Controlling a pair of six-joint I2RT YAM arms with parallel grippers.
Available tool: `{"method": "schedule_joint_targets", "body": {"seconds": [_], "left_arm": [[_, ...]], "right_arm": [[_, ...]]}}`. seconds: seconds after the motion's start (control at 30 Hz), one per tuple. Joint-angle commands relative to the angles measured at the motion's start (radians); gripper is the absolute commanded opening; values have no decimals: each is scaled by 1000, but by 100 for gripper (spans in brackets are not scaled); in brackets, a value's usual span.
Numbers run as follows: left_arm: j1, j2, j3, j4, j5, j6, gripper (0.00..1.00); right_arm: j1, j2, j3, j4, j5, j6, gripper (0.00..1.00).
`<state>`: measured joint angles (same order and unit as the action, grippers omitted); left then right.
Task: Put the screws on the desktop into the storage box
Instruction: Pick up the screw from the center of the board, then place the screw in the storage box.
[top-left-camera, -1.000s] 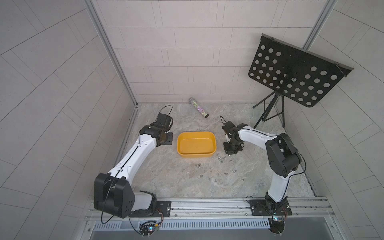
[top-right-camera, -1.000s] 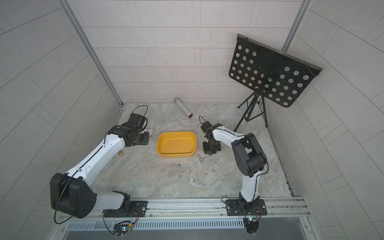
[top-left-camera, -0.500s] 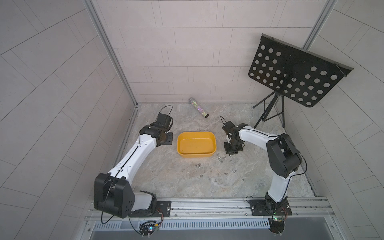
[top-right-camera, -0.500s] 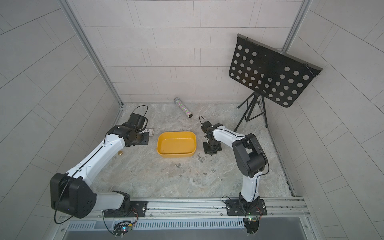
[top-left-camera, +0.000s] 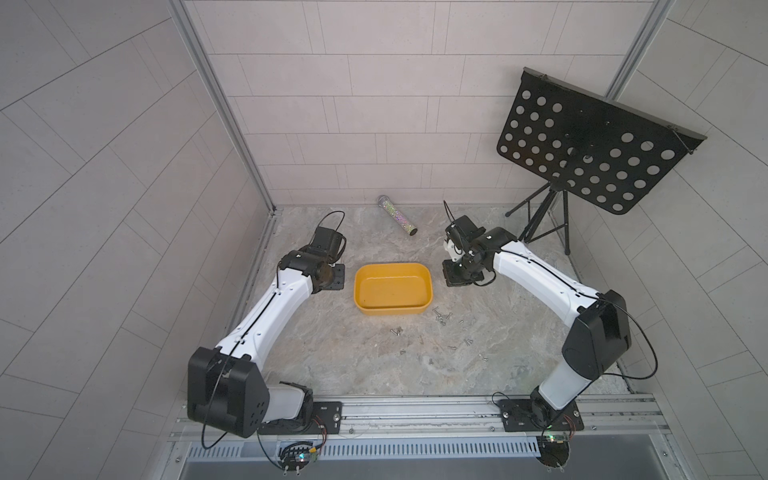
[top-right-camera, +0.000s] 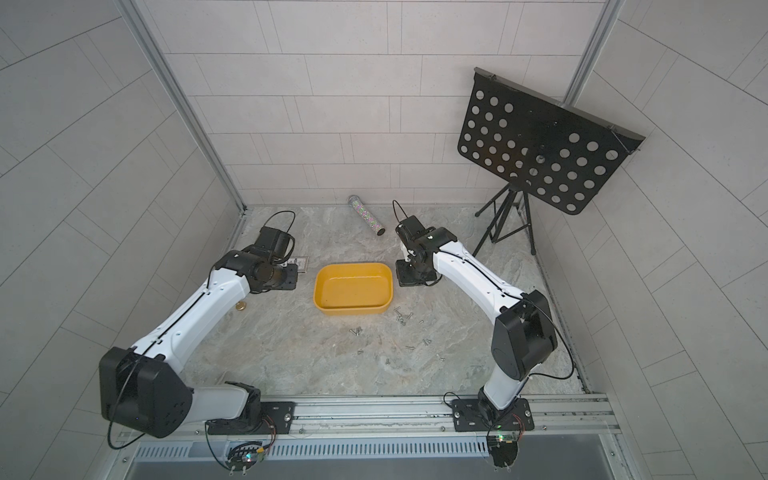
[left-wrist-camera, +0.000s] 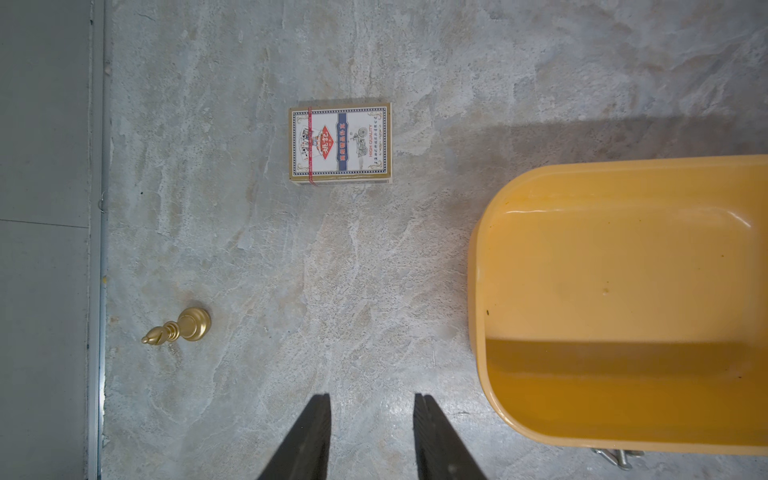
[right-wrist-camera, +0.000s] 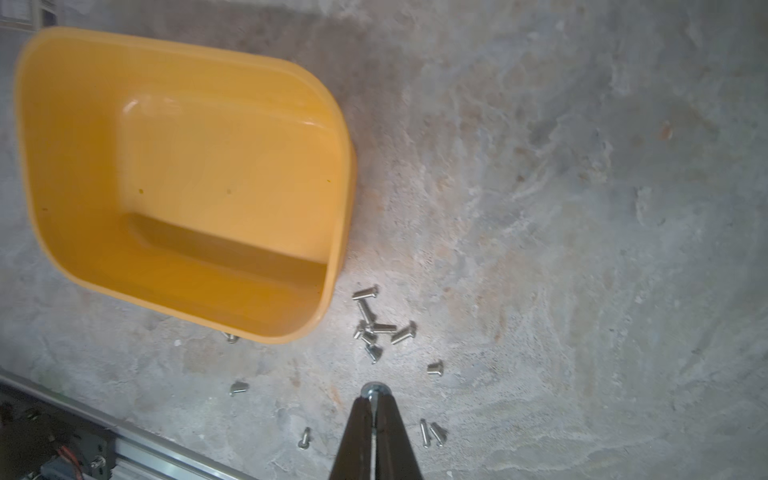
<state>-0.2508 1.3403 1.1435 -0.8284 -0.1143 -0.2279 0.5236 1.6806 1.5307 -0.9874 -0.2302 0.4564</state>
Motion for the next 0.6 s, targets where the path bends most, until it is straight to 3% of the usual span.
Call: {"method": "schedule_joint_targets", "body": {"seconds": [0.0, 0.57], "left_arm": [[20, -37, -18, -17, -22, -10, 41], [51, -45, -19, -11, 8, -15, 41]], "right_arm": [[45, 85, 91, -24, -58, 16, 0], [180, 559, 515, -43, -103, 66, 0]]}}
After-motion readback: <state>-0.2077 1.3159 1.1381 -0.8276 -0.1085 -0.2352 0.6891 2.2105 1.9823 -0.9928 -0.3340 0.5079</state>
